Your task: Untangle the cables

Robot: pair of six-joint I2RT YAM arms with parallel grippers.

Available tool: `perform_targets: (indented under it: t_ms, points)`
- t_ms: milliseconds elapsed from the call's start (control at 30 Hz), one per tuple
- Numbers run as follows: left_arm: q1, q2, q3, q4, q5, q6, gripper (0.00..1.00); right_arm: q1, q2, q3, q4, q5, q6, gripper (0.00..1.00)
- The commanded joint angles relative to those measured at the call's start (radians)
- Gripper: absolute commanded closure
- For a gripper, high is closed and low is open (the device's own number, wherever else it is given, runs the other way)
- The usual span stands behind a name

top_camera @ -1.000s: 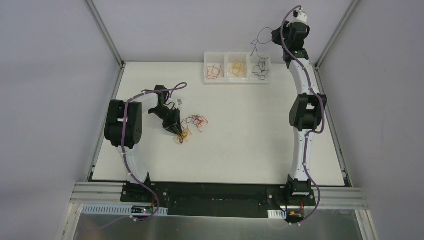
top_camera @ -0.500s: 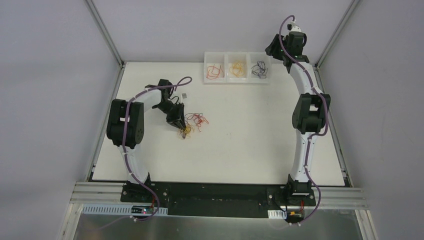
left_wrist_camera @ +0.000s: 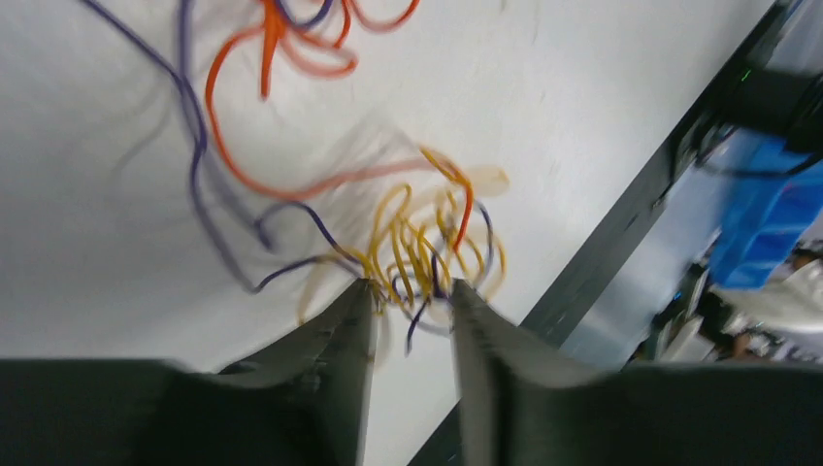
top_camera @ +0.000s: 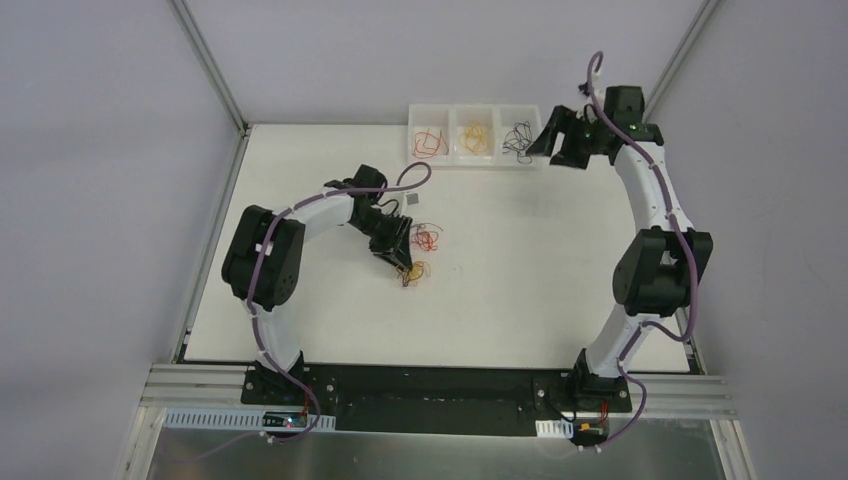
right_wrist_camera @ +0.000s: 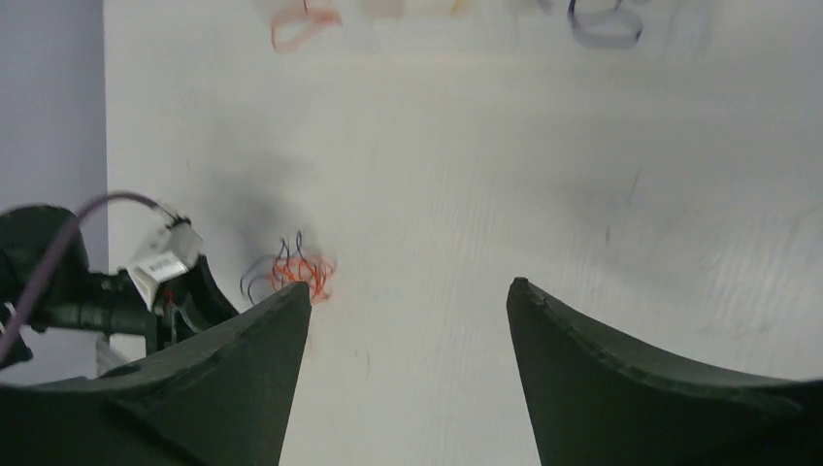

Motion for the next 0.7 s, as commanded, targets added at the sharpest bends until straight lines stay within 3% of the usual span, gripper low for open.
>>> perform_targets:
  t_ms: [0, 67, 267, 500, 667]
  points:
    - [0.069, -0.146, -0.142, -0.018, 0.039, 0.096, 0.49, 0.034, -0.010, -0.162, -0.264, -0.176, -0.106, 0.23]
    - [0.129, -0.194, -0.175, -0.021, 0.052, 0.085, 0.35, 0.069, -0.010, -0.210, -0.298, -0.200, -0.122, 0.25]
    - [0.299, -0.270, -0.173, -0.019, 0.067, 0.070, 0.36, 0.190, -0.006, -0.327, -0.220, -0.218, -0.054, 0.30]
    - [0.296, -0.182, -0.108, 0.037, 0.084, 0.063, 0.41, 0.362, 0.057, -0.383, 0.010, -0.175, 0.096, 0.33]
    - [0.197, -0.140, -0.006, 0.088, 0.090, 0.123, 0.45, 0.448, 0.130, -0.365, 0.098, -0.160, 0.160, 0.36]
